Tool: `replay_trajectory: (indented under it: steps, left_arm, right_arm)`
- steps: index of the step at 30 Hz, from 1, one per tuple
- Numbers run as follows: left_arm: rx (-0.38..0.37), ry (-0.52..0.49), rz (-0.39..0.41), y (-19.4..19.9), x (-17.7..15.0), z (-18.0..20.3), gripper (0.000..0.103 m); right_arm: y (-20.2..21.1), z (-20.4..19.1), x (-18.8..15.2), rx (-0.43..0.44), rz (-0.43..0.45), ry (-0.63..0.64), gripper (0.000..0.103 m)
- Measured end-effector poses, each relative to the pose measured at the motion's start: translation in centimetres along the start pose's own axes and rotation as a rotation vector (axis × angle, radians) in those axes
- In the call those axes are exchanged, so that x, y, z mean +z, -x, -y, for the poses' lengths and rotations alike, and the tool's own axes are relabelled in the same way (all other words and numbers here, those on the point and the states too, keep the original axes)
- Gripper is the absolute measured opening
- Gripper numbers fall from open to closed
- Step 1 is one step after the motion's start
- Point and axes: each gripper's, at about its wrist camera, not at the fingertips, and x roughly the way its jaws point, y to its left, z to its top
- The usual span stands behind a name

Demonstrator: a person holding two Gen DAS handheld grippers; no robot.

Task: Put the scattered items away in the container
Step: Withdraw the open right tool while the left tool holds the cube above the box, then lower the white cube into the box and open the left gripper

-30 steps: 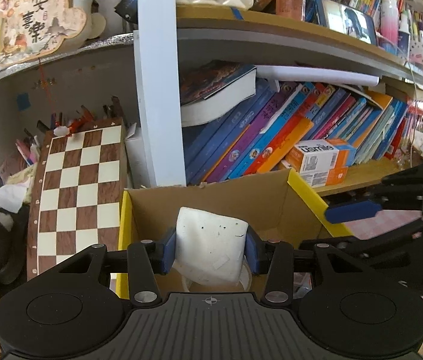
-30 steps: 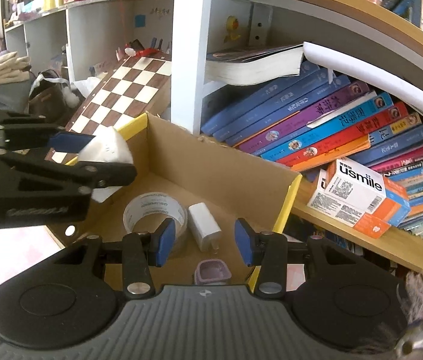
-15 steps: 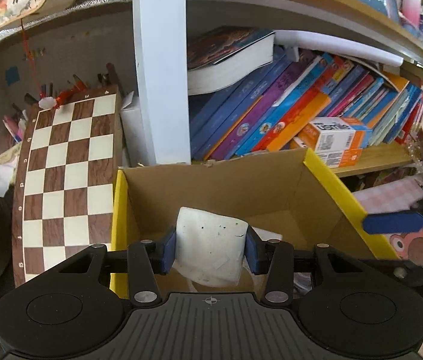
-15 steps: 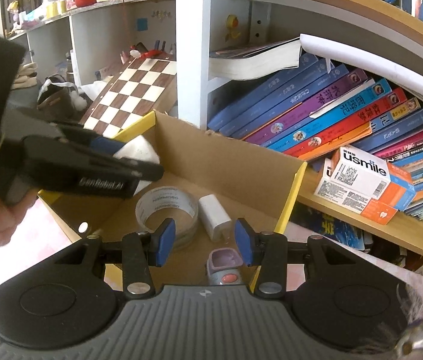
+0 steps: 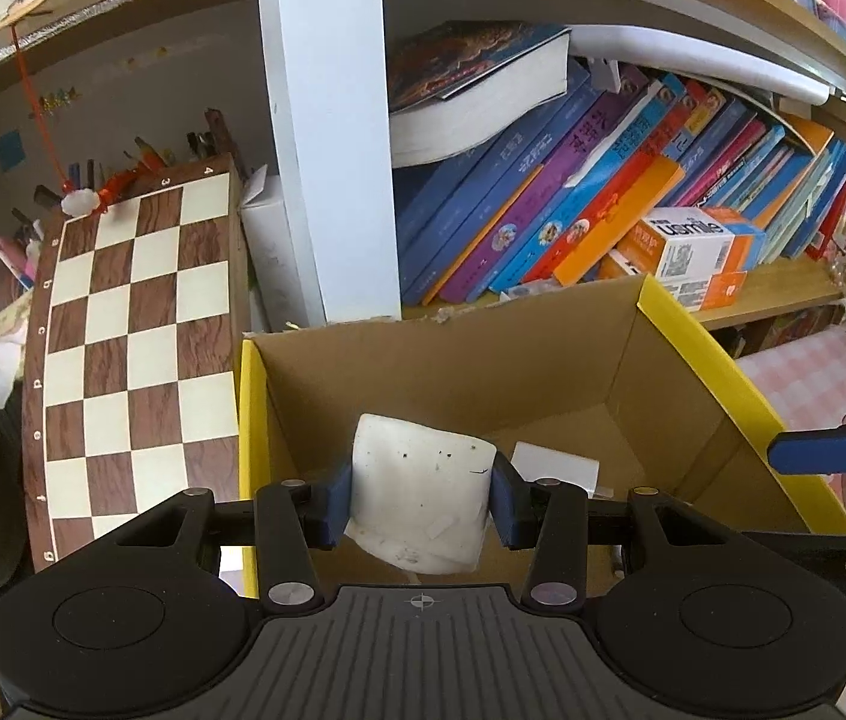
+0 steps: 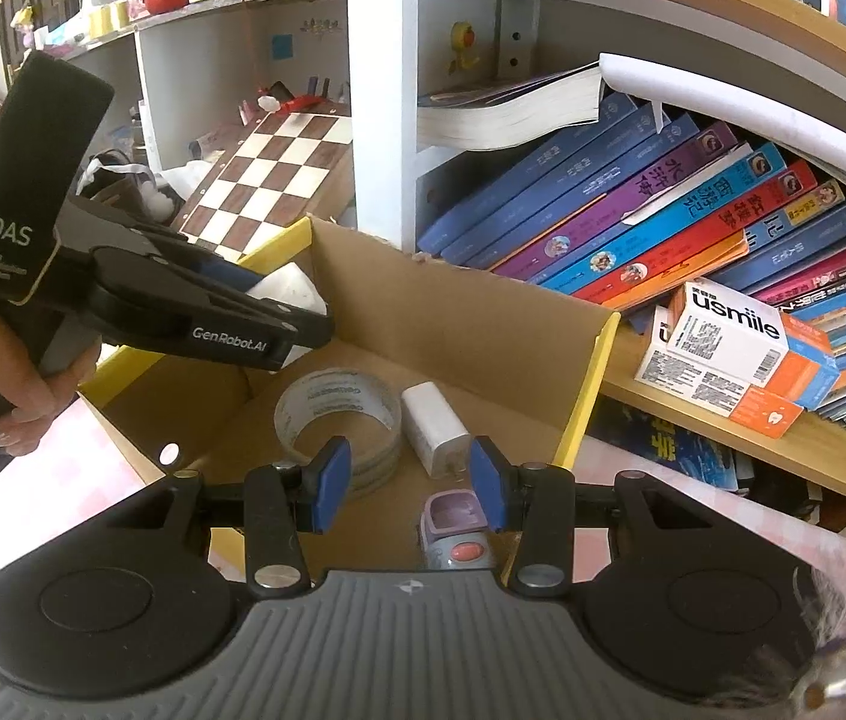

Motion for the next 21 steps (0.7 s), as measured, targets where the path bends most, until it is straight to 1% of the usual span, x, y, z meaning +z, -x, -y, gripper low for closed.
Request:
replay_trajectory:
  steps: [13, 21]
  left_arm:
    - [0.008, -0.008, -0.028, -1.1, 0.0, -0.6, 0.045]
    - [0.021, -0.004, -0.027, -1.4, 0.1, -0.6, 0.048]
  right_arm:
    - [0.0, -0.1, -0.2, -0.003, -0.013, 0.002, 0.041]
    - [0.0, -0.2, -0.3, -0.002, -0.018, 0.003, 0.041]
